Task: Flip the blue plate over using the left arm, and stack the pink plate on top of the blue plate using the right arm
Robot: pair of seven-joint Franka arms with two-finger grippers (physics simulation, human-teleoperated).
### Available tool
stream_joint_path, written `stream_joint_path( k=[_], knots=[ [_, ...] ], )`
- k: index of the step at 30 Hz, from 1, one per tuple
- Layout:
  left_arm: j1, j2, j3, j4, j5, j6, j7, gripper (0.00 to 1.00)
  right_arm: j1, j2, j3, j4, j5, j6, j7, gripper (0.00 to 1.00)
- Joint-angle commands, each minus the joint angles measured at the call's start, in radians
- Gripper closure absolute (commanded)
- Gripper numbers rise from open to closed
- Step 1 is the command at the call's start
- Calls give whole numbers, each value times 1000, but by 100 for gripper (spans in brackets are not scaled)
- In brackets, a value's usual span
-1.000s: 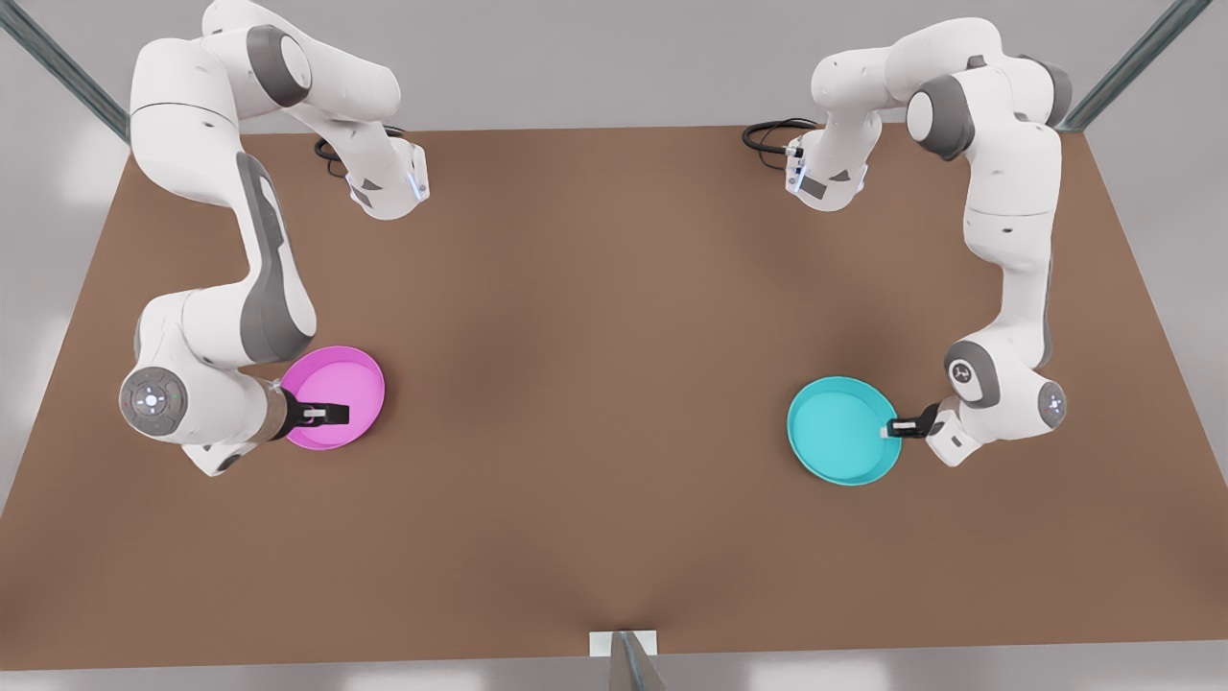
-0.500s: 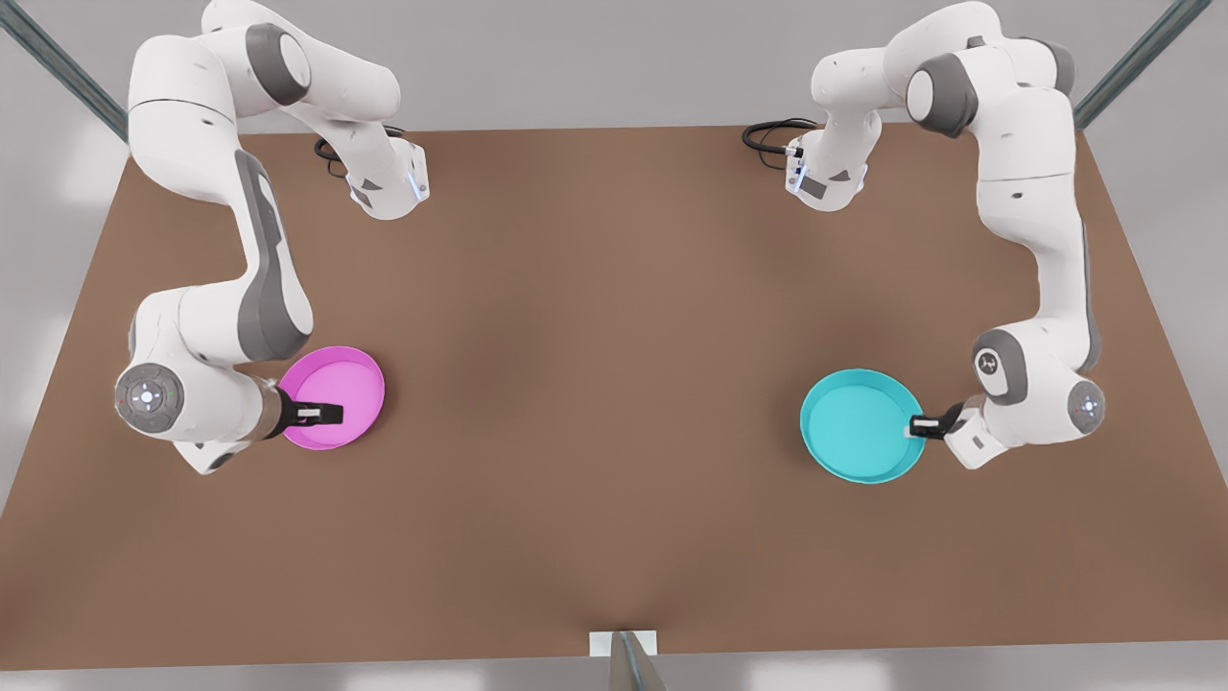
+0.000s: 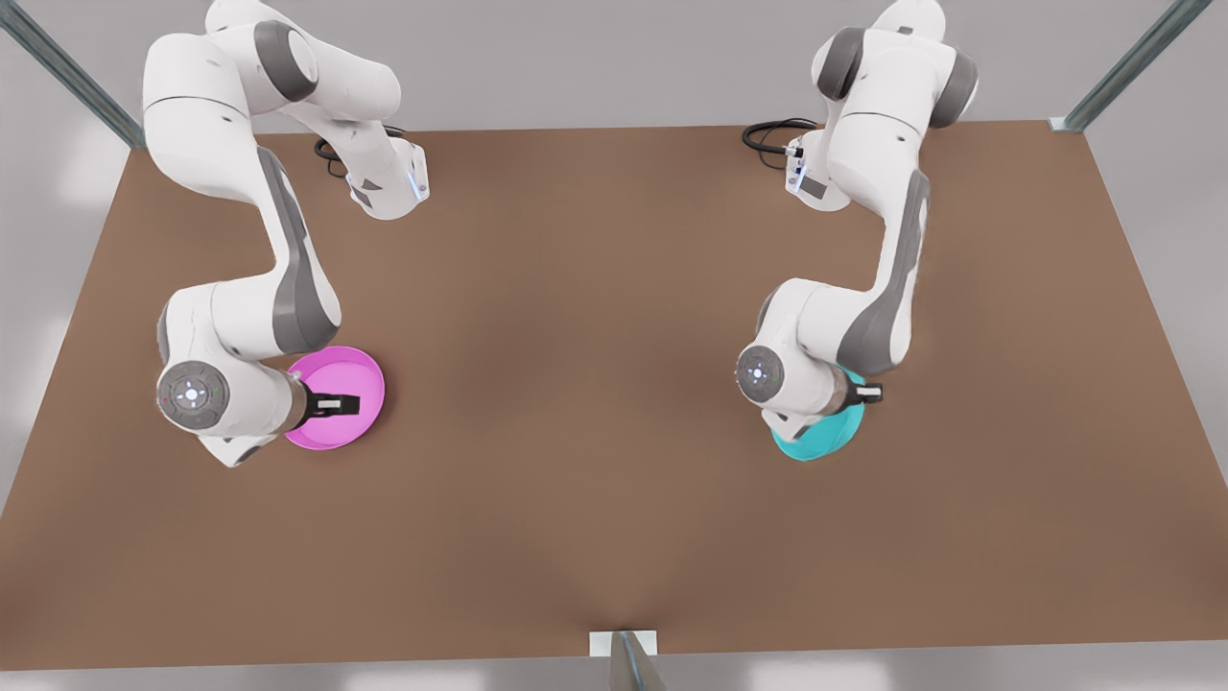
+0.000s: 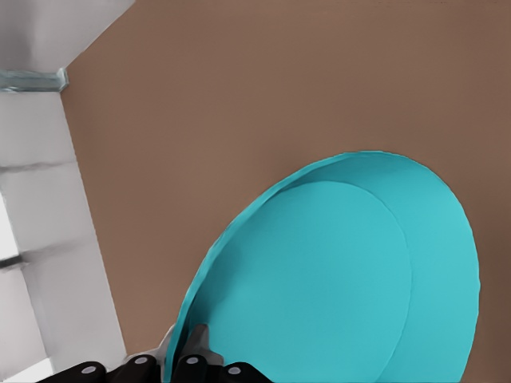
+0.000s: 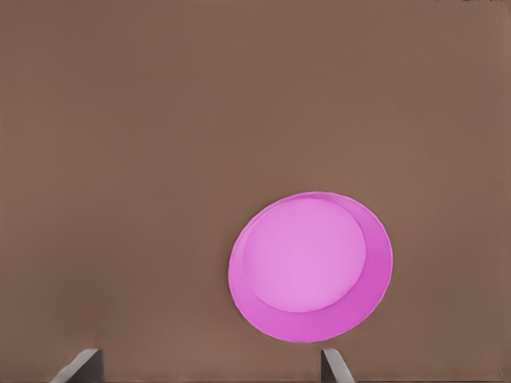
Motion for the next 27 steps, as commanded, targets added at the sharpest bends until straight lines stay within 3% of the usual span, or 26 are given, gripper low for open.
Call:
stream_joint_path(
  k=[1, 14, 16, 17, 20, 24, 27],
  knots=[
    [-13, 0, 1, 0, 76, 0, -25, 75, -1, -1, 0, -1, -3, -1, 0, 0],
    [-387, 120, 1, -4, 455, -194, -410, 76, -20, 3, -2, -37, -28, -54, 11, 0],
    [-413, 143, 1, -4, 484, -218, -447, 76, -42, -53, -1, -168, -28, -18, 13, 0],
    [-437, 163, 1, -4, 498, -246, -480, 76, -88, -121, 2, -305, -18, 96, 14, 0],
    [-497, 206, 1, -4, 565, -290, -530, 76, -167, -173, 6, -481, -14, 260, 11, 0],
    [-545, 264, 1, -4, 628, -304, -596, 76, -316, -164, 8, -518, 63, 277, -79, 0],
    [-574, 302, -1, -4, 688, -315, -629, 76, -320, -162, 8, -518, 63, 278, -89, 0]
  ],
)
